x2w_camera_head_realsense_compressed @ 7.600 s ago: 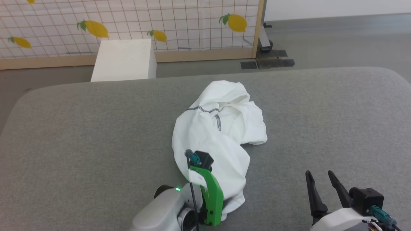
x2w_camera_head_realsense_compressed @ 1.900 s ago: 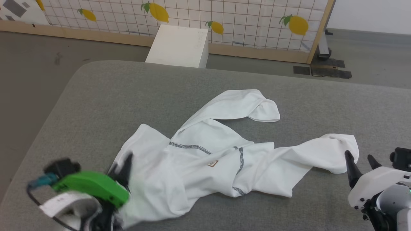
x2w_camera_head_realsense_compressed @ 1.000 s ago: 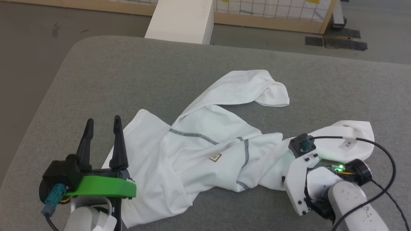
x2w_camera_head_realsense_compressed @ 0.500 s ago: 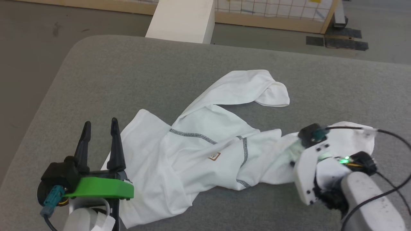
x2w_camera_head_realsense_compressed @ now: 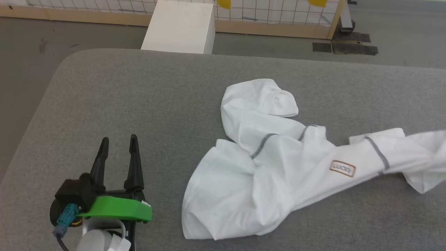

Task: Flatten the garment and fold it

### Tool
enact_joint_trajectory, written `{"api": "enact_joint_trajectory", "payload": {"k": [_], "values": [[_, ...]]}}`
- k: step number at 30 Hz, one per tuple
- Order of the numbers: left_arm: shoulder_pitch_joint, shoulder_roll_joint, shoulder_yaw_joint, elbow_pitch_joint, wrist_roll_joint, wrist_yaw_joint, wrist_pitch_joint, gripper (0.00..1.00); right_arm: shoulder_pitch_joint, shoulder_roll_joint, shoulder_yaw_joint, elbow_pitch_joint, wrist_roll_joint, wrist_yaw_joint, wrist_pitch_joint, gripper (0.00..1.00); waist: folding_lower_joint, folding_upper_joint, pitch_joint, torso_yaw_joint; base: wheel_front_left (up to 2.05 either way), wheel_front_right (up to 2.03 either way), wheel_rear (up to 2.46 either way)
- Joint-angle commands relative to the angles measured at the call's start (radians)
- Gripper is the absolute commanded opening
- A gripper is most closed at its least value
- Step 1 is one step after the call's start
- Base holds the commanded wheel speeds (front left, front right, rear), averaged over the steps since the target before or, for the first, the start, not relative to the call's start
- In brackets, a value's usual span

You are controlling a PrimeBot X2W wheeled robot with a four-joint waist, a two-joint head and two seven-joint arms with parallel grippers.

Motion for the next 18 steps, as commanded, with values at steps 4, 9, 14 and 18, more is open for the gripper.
{"api": "enact_joint_trajectory", "payload": {"k": [4,9,14,18], "values": [[-0.008,-0.006,-0.002,0.017,0.005,-0.008,-0.005,1.00,0.082,0.086,-0.109,0.050,-0.041,-0.002,0.028,0.00,0.0000,0.0096,0.011,-0.002,0.00,0.00,0.00],[-0.004,-0.007,-0.002,0.048,-0.002,-0.011,-0.005,1.00,0.116,0.182,-0.151,0.093,-0.046,-0.002,0.010,0.09,0.0000,0.0096,0.001,-0.022,0.00,0.00,0.00],[-0.011,-0.007,-0.009,0.082,-0.018,-0.015,0.008,1.00,0.082,0.234,-0.180,0.038,0.031,-0.002,-0.137,1.00,0.0000,0.0096,-0.023,-0.046,0.00,0.00,0.00],[-0.043,-0.009,-0.020,0.096,-0.038,-0.009,0.058,1.00,0.069,0.266,-0.199,-0.060,0.109,-0.002,-0.249,1.00,0.0000,0.0096,-0.037,-0.069,0.00,0.00,0.00]]}}
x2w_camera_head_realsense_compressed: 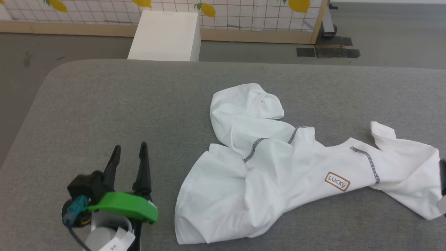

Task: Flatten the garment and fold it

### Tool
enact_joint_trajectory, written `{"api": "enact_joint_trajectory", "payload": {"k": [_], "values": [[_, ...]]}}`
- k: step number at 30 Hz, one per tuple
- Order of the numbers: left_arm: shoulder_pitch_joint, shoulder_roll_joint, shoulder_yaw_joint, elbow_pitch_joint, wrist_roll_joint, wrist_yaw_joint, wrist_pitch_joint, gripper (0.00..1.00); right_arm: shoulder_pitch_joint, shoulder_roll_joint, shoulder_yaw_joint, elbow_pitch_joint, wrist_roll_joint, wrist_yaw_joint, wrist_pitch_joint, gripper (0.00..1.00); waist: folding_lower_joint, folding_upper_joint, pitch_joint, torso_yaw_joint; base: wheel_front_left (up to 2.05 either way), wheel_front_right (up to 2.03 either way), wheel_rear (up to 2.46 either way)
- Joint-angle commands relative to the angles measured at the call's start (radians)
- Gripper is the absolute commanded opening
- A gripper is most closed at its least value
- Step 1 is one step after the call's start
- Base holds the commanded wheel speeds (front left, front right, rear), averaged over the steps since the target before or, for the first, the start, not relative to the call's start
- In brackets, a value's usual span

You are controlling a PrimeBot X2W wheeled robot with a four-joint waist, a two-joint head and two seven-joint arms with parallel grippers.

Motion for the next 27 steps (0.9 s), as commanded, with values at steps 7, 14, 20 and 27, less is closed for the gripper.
{"api": "enact_joint_trajectory", "payload": {"k": [7,14,20,27], "values": [[-0.213,-0.009,-0.101,0.073,-0.037,0.015,0.238,1.00,0.026,0.024,0.007,-0.130,0.008,-0.002,-0.051,1.00,0.0000,0.0096,0.006,-0.053,0.00,0.00,0.00],[-0.494,-0.012,-0.265,0.285,-0.023,0.041,0.630,1.00,0.016,0.032,0.059,-0.159,-0.004,-0.002,-0.024,1.00,0.0000,0.0096,0.070,-0.103,0.00,0.00,0.00],[-0.646,-0.012,-0.341,0.455,0.033,0.089,0.794,1.00,-0.005,0.035,0.105,-0.156,-0.008,-0.002,-0.021,1.00,0.0000,0.0096,0.137,-0.165,0.00,0.00,0.00],[-0.687,0.001,-0.381,0.599,0.075,0.113,0.846,1.00,-0.012,0.035,0.124,-0.131,-0.006,-0.002,-0.037,1.00,0.0000,0.0096,0.171,-0.199,0.00,0.00,0.00]]}}
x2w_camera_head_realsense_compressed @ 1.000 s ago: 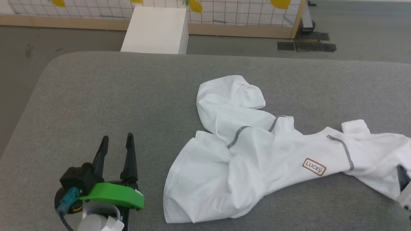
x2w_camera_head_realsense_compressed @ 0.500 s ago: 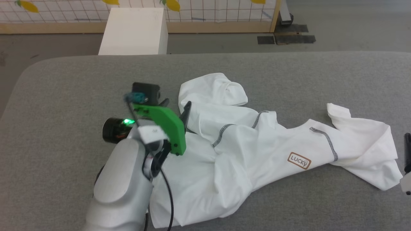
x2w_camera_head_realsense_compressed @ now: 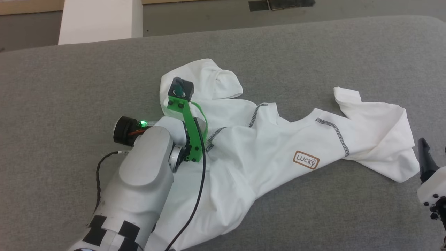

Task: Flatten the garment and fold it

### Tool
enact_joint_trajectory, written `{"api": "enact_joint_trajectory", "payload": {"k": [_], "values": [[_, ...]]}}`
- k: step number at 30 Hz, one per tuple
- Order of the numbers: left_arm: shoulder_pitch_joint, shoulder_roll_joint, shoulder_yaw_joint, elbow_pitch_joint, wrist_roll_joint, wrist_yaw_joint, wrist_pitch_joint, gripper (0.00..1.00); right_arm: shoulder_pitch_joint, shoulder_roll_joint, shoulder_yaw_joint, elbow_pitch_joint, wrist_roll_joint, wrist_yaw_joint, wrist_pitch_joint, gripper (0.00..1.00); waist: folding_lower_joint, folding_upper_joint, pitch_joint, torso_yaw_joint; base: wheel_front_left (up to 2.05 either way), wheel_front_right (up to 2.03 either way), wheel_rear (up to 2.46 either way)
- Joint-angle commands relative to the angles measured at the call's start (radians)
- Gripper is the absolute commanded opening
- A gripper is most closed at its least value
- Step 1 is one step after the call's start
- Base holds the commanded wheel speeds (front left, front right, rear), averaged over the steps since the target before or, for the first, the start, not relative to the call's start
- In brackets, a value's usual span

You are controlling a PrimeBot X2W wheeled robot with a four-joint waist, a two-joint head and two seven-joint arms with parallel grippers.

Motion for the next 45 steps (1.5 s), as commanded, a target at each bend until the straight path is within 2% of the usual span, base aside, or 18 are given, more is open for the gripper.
{"api": "enact_joint_trajectory", "payload": {"k": [1,2,3,4,10,17,23,27,32,33,34,35,37,40,42,45], "values": [[-0.008,0.008,-0.008,0.026,0.011,0.009,0.017,1.00,-0.011,0.001,0.005,0.006,-0.001,-0.002,-0.008,1.00,0.0000,0.0096,0.025,-0.026,0.00,0.00,0.00],[-0.007,0.008,-0.007,0.036,0.008,0.011,0.018,0.57,-0.011,0.001,0.006,0.009,-0.002,-0.002,-0.009,1.00,0.0000,0.0096,0.025,-0.025,0.00,0.00,0.00],[-0.006,0.008,-0.001,0.040,0.002,0.014,0.003,0.22,-0.012,0.001,0.007,0.012,-0.002,-0.002,-0.012,1.00,0.0000,0.0096,0.025,-0.024,0.00,0.00,0.00],[-0.005,0.008,0.003,0.046,-0.003,0.016,-0.005,0.00,-0.011,0.001,0.008,0.015,-0.004,-0.002,-0.014,1.00,0.0000,0.0096,0.022,-0.021,0.00,0.00,0.00],[-0.003,-0.001,0.114,0.016,-0.139,0.021,-0.136,0.00,-0.003,0.001,0.015,0.037,-0.008,-0.002,-0.021,1.00,0.0000,0.0096,-0.016,0.022,0.00,0.00,0.00],[0.037,0.003,0.312,-0.139,-0.343,0.025,-0.295,0.00,0.021,0.001,0.008,0.044,-0.024,-0.002,-0.017,1.00,0.0000,0.0096,-0.088,0.120,0.00,0.00,0.00],[0.250,0.059,0.414,-0.295,-0.383,0.089,-0.322,0.00,0.038,0.001,0.018,0.041,-0.023,-0.002,-0.010,1.00,0.0000,0.0096,-0.119,0.194,0.00,0.00,0.00],[0.430,0.047,0.438,-0.335,-0.416,0.119,-0.295,0.00,0.035,0.001,0.033,0.041,-0.020,-0.002,-0.004,1.00,0.0000,0.0096,-0.116,0.218,0.00,0.00,0.00],[0.556,0.018,0.425,-0.317,-0.459,0.132,-0.262,0.00,0.023,0.001,0.053,0.051,-0.019,-0.002,-0.004,1.00,0.0000,0.0096,-0.118,0.223,0.00,0.00,0.00],[0.569,0.014,0.426,-0.313,-0.468,0.136,-0.263,0.17,0.022,0.001,0.059,0.053,-0.021,-0.002,-0.003,1.00,0.0000,0.0096,-0.120,0.222,0.00,0.00,0.00],[0.577,0.011,0.428,-0.314,-0.474,0.137,-0.269,0.64,0.021,0.001,0.063,0.055,-0.024,-0.002,-0.003,1.00,0.0000,0.0096,-0.123,0.221,0.00,0.00,0.00],[0.581,0.009,0.440,-0.327,-0.486,0.135,-0.292,1.00,0.019,0.001,0.068,0.058,-0.026,-0.002,-0.003,1.00,0.0000,0.0096,-0.128,0.220,0.00,0.00,0.00],[0.579,0.005,0.464,-0.370,-0.514,0.111,-0.344,1.00,0.018,0.001,0.083,0.058,-0.031,-0.002,0.001,1.00,0.0000,0.0096,-0.136,0.221,0.00,0.00,0.00],[0.581,0.020,0.494,-0.467,-0.502,0.054,-0.475,1.00,0.019,0.001,0.132,0.057,-0.037,-0.002,0.024,1.00,0.0000,0.0096,-0.144,0.220,0.00,0.00,0.00],[0.593,0.049,0.491,-0.537,-0.439,0.015,-0.597,1.00,0.014,0.001,0.175,0.062,-0.037,-0.002,0.046,1.00,0.0000,0.0096,-0.144,0.219,0.00,0.00,0.00],[0.625,0.088,0.446,-0.603,-0.308,-0.021,-0.755,1.00,-0.006,-0.010,0.243,0.087,-0.047,-0.002,0.099,1.00,0.0000,0.0096,-0.135,0.224,0.00,0.00,0.00]]}}
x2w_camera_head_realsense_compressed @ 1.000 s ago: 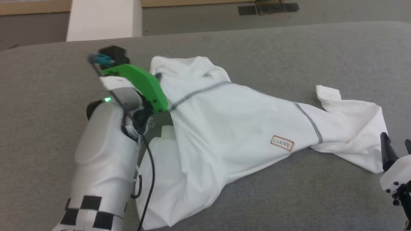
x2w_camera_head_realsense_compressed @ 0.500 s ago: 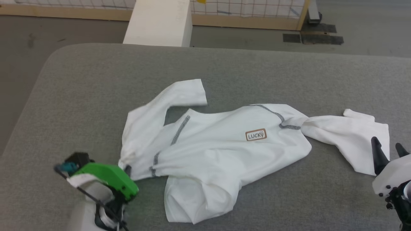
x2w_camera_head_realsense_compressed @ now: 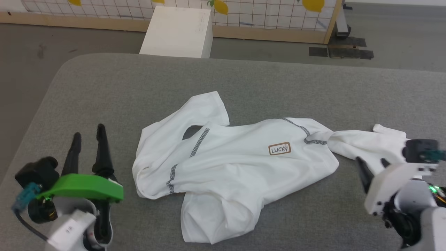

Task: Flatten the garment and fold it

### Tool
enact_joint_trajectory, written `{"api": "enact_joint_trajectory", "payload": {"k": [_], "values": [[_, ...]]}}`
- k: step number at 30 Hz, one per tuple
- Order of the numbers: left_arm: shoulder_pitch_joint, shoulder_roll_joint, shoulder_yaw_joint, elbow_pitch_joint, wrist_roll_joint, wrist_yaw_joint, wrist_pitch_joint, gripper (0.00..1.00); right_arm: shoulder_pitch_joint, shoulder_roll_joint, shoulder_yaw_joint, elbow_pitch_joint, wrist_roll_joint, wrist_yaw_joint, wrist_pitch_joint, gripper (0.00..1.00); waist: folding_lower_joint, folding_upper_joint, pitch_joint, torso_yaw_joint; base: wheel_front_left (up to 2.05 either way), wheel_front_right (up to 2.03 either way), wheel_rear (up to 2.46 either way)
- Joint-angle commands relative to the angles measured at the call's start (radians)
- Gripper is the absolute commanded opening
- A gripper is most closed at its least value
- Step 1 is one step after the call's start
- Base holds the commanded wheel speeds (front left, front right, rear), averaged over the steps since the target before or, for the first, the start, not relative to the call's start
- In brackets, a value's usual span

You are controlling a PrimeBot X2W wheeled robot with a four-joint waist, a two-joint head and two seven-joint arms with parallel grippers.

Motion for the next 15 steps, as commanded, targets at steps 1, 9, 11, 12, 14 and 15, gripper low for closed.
{"api": "enact_joint_trajectory", "payload": {"k": [1,9,11,12,14,15], "values": [[0.039,0.008,-0.022,-0.014,0.055,-0.010,-0.066,1.00,-0.032,-0.009,0.031,0.022,-0.014,-0.002,0.036,1.00,0.0000,0.0095,0.010,0.005,0.00,0.00,0.00],[0.066,-0.032,-0.082,-0.015,0.170,-0.008,-0.158,1.00,-0.182,-0.068,0.180,0.187,-0.104,-0.002,0.177,1.00,0.0000,0.0096,0.065,0.048,0.00,0.00,0.00],[0.063,-0.042,-0.085,-0.006,0.172,-0.012,-0.161,1.00,-0.209,-0.073,0.199,0.235,-0.117,-0.002,0.203,1.00,0.0000,0.0096,0.079,0.061,0.00,0.00,0.00],[0.059,-0.045,-0.087,-0.003,0.174,-0.015,-0.161,1.00,-0.218,-0.080,0.213,0.253,-0.124,-0.002,0.214,1.00,0.0000,0.0096,0.085,0.066,0.00,0.00,0.00],[0.051,-0.051,-0.087,0.006,0.176,-0.020,-0.162,1.00,-0.234,-0.086,0.237,0.290,-0.123,-0.002,0.232,1.00,0.0000,0.0096,0.096,0.076,0.00,0.00,0.00],[0.046,-0.053,-0.085,0.007,0.179,-0.021,-0.163,1.00,-0.239,-0.094,0.257,0.307,-0.127,-0.002,0.242,1.00,0.0000,0.0096,0.101,0.079,0.00,0.00,0.00]]}}
